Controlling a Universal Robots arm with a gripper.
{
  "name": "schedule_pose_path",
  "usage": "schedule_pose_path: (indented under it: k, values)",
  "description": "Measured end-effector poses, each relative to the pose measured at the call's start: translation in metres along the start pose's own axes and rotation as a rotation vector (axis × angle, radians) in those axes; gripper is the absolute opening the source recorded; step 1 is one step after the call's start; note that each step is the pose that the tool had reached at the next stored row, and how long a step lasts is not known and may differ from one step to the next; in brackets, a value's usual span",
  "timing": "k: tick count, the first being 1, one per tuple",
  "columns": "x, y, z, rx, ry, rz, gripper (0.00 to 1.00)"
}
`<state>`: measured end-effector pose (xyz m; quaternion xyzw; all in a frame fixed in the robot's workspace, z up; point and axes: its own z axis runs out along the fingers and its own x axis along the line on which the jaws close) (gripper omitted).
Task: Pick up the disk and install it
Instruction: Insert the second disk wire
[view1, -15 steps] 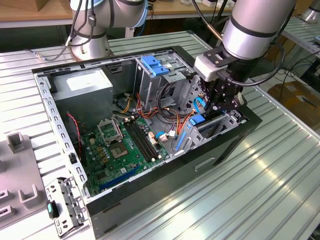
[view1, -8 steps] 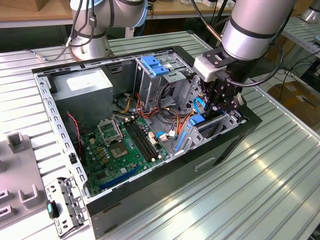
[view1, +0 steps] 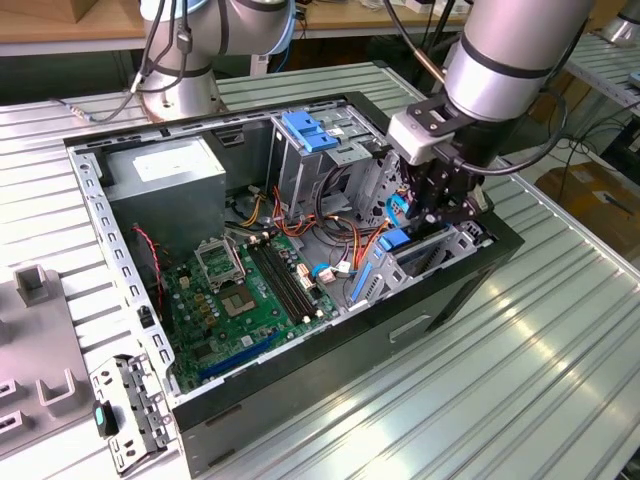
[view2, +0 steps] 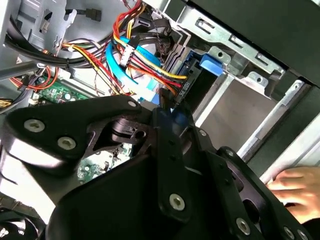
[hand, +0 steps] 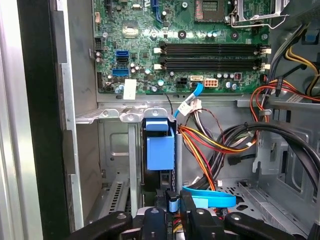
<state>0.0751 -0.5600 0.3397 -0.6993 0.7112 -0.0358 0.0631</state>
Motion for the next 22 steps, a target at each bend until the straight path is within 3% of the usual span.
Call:
schedule_pose_path:
  k: [3,6,9,11,22]
  values:
    - [-0.0005,-0.0016,-0.0110,0.0001,0.0002,0.000,0.24]
    - [-0.0008,-0.0026,-0.0173,0.0000,0.0003,0.000,0.24]
    - [-0.0008,-0.0027,-0.0180,0.0001,-0.0002,0.000,0.22]
    - [-0.0008,-0.0028,-0.0182,0.0001,0.0000,0.000,0.11]
    - [-0.0008,-0.0028,-0.0182,0.0001,-0.0023,0.000,0.11]
